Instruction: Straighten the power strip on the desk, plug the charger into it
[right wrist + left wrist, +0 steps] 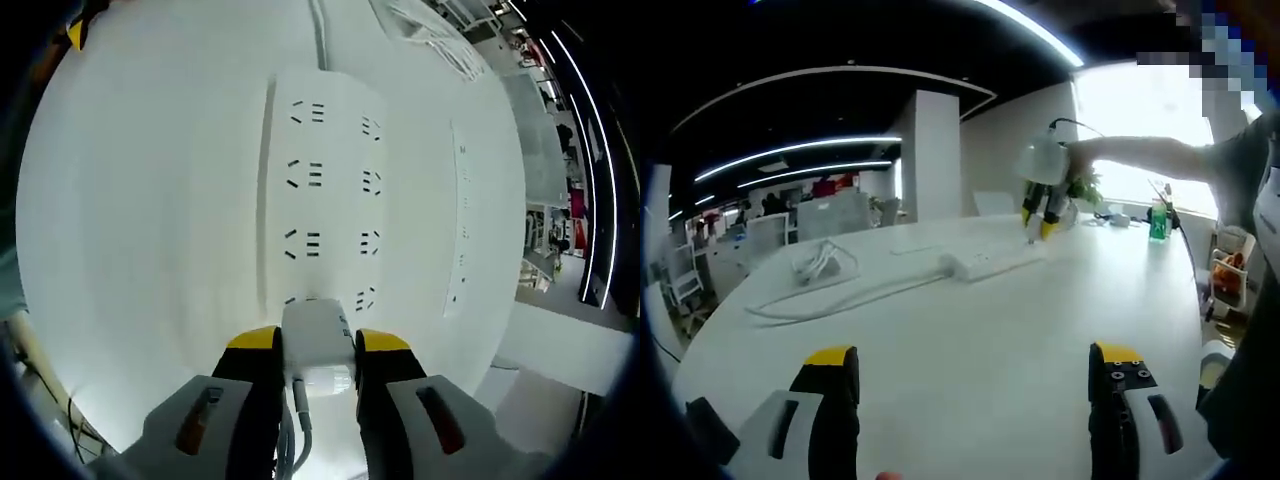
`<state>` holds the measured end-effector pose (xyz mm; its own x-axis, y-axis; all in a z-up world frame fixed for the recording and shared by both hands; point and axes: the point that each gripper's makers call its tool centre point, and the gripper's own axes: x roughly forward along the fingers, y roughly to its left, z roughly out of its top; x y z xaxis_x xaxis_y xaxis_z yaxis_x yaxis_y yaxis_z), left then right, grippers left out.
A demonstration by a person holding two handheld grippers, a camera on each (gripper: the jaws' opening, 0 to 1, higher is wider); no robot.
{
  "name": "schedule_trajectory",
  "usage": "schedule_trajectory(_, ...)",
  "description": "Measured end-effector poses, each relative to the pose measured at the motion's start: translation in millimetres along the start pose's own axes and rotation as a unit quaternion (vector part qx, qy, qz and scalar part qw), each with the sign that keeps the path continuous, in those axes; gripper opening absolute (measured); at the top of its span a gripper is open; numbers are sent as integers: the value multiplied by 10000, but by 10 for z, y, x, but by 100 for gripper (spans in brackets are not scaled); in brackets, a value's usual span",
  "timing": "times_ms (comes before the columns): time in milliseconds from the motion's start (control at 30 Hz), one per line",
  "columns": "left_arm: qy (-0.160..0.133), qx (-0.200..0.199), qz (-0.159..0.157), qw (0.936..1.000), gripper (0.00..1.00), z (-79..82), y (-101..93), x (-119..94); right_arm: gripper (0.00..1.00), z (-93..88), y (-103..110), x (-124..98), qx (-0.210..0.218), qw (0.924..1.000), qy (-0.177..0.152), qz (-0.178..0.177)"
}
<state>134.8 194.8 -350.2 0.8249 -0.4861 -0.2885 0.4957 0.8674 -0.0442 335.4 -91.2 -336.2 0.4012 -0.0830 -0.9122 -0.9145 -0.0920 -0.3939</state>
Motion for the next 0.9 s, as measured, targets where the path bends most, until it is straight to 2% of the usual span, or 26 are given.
schedule_trajectory(200,1,-3,-7,10000,98,0,-6,15,25,46,-23,-3,168,9998,-19,86)
schedule_trajectory(333,-3,0,-11,10000,98,2,-13,12,25,88,14,-12,240,9997,80,47)
schedule_trajectory(367,-3,2,-9,10000,98,1,-13,11,25,124,37,10,294,9996,13,47)
schedule_trajectory(400,2,-2,-5,10000,98,-2,-12,10,25,96,68,107,293,9995,136,10)
schedule_trajectory(433,2,-4,-5,10000,98,-3,-12,9,25,125,92,91,679,9975,186,-34)
schedule_trajectory(467,4,-4,-6,10000,98,-6,-12,6,25,91,75,100,80,9995,288,-34)
schedule_trajectory(500,9,-13,2,10000,98,-11,-7,-1,25,101,78,89,298,9992,250,15)
schedule_trajectory(633,13,-25,32,10000,98,-20,13,-12,25,102,75,60,344,9993,131,65)
schedule_trajectory(900,1,-12,11,10000,98,-10,1,11,25,116,93,60,382,9991,170,41)
